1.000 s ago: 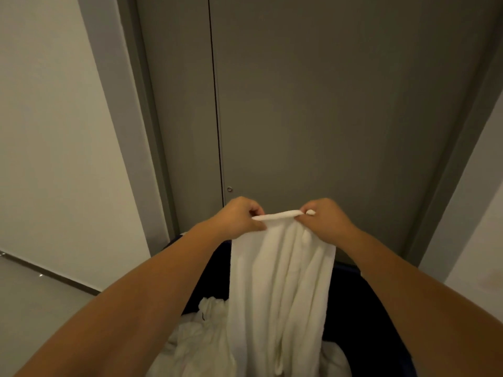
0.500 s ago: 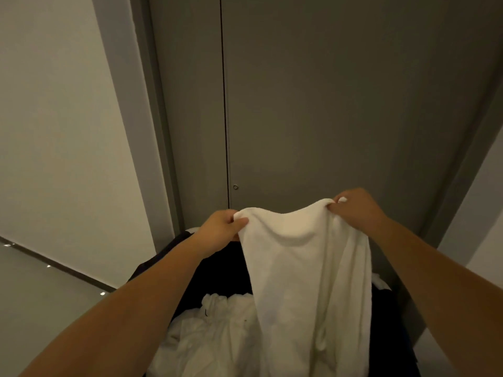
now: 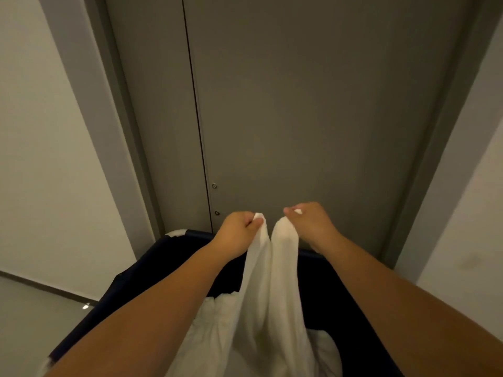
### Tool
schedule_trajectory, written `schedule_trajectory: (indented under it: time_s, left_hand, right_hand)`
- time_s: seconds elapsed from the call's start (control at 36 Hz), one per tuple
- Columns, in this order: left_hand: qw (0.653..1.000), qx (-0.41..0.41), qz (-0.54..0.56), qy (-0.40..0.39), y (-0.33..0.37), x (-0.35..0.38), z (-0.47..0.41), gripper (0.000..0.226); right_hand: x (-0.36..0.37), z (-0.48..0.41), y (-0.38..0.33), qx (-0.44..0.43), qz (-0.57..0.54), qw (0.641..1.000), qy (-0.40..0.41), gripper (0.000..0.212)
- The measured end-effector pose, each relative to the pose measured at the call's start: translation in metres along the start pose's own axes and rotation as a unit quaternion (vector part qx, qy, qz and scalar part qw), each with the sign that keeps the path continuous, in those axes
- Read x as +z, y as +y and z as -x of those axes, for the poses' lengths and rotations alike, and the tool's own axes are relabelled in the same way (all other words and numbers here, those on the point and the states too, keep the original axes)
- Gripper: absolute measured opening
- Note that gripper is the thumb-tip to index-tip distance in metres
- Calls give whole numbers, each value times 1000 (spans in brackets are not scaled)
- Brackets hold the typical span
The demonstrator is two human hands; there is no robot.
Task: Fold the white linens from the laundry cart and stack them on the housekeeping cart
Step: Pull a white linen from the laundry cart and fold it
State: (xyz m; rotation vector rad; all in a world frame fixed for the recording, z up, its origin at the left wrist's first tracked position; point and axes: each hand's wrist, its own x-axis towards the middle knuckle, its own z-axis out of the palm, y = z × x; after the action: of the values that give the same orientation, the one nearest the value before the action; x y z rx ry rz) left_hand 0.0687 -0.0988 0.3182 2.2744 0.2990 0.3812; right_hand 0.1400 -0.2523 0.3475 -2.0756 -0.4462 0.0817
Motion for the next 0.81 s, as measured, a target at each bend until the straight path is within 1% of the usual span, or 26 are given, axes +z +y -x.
schedule_trajectory:
  time_s: [0.08,0.17,0.19,0.22,0.25,0.31,0.39,0.42,0.44,0.5,0.53,0.61,0.69,0.81]
  left_hand:
    - [999,30,-11,-6,3,2,3,41]
    - [999,34,-16,-7,2,1,5,42]
    - [999,34,-11,-7,1,2,6,41]
    - [999,34,-4,-7,1,2,6,39]
    - [999,34,5,-8,1,3,7,39]
    - [999,33,13,-7,1,4,8,39]
    - [999,33,15,-11,0,4,9,42]
    - [999,33,18,-12,0,4,10,41]
    - [999,31,21,-13,0,4,11,40]
    - [999,28,28,-15,-1,3,11,38]
    - [999,30,32,-16,-1,2,11,38]
    - [998,37,46,-29,0,3,12,37]
    - [997,37,63,-34,1,5,12,37]
    - [992,22,109,-56,-1,4,11,28]
  right_hand:
    - [10,5,0,-6,18,999,-38,29]
    - [13,1,6,1,32,998,-52,38]
    - [14,1,6,5,33,998,-59,34]
    - [15,1,6,9,39,996,-74,23]
    - [17,1,7,8,47,995,-88,19]
    - [19,1,6,13,56,991,-118,47]
    - [22,1,5,20,5,982,-187,67]
    - [22,1,6,28,-11,978,-208,68]
    - [21,2,6,29,-23,974,-224,63]
    - [21,3,10,7,-54,971,-234,39]
    - [22,2,13,-4,-69,971,-230,33]
    - [23,8,12,-61,-23,979,-195,21]
    - [25,9,15,-92,4,982,-165,21]
    - [28,5,23,-102,-17,984,-145,25]
